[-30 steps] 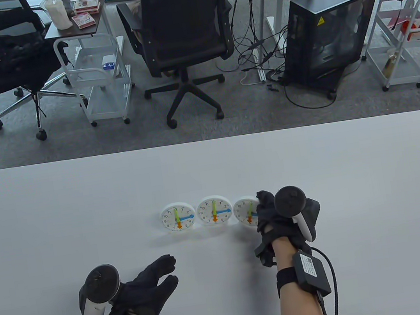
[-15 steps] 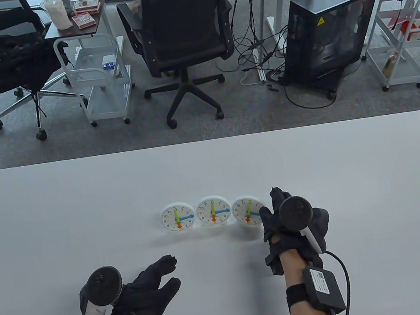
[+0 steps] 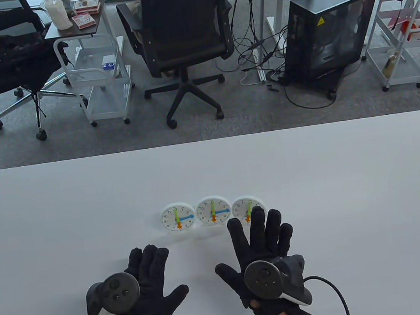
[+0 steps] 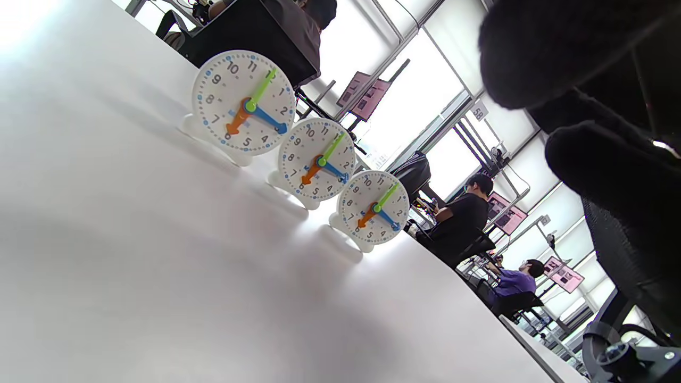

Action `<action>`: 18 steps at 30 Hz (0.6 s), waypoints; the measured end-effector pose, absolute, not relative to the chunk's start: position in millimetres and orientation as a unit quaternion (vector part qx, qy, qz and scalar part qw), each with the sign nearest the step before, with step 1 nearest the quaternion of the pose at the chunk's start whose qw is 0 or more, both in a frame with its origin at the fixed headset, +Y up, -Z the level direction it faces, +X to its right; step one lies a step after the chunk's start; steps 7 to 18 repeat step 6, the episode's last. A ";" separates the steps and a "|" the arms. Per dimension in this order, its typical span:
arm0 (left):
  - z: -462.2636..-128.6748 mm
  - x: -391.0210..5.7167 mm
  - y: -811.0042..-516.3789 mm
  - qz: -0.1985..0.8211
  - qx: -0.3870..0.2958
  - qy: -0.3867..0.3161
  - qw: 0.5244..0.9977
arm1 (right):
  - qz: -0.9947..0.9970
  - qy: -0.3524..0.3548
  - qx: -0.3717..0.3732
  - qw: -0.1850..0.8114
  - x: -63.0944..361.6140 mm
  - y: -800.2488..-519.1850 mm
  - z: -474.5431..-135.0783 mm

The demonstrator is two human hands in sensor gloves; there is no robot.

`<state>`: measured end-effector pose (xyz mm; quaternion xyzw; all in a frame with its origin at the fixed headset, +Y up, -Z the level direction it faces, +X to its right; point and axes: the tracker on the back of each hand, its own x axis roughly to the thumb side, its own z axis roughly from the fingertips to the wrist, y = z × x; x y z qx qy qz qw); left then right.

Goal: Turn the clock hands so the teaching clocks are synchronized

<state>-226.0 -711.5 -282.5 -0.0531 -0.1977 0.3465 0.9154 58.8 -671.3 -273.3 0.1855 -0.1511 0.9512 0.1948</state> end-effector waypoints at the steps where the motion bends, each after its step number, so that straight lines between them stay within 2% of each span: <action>1: -282.4 -225.6 -711.9 0.347 -0.055 -0.198 0.915 | 0.951 -0.146 0.186 0.201 58.2 -671.7 -272.8; 4: -279.6 -226.0 -711.5 0.358 -0.056 -0.195 0.911 | 0.944 -0.146 0.186 0.228 55.5 -673.5 -272.2; 18: -278.0 -226.0 -710.4 0.358 -0.056 -0.195 0.911 | 0.946 -0.141 0.187 0.226 54.0 -674.7 -272.7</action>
